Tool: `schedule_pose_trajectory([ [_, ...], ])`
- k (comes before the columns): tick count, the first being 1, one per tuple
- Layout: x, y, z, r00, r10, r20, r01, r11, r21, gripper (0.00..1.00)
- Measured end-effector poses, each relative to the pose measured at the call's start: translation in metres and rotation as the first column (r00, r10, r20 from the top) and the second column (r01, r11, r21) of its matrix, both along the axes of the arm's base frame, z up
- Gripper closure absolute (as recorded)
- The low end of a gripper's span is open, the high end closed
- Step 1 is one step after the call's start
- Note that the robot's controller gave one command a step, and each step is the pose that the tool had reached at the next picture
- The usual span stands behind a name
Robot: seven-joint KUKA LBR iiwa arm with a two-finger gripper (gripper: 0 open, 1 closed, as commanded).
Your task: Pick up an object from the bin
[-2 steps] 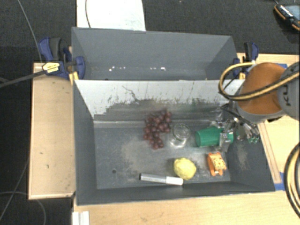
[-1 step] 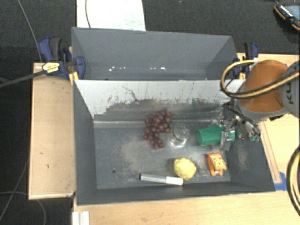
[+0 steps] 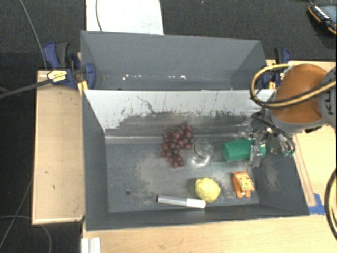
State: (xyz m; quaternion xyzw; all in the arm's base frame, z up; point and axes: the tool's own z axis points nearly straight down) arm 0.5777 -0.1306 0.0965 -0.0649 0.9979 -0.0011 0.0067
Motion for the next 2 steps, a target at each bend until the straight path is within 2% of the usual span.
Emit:
schedule_pose_trajectory([
  [1, -0.001, 0.0, 0.024, 1.0, 0.0, -0.004, 0.0, 1.0, 0.001, 1.0],
  [2, 0.0, 0.0, 0.047, 1.0, 0.001, 0.002, -0.001, 1.0, -0.001, 1.0],
])
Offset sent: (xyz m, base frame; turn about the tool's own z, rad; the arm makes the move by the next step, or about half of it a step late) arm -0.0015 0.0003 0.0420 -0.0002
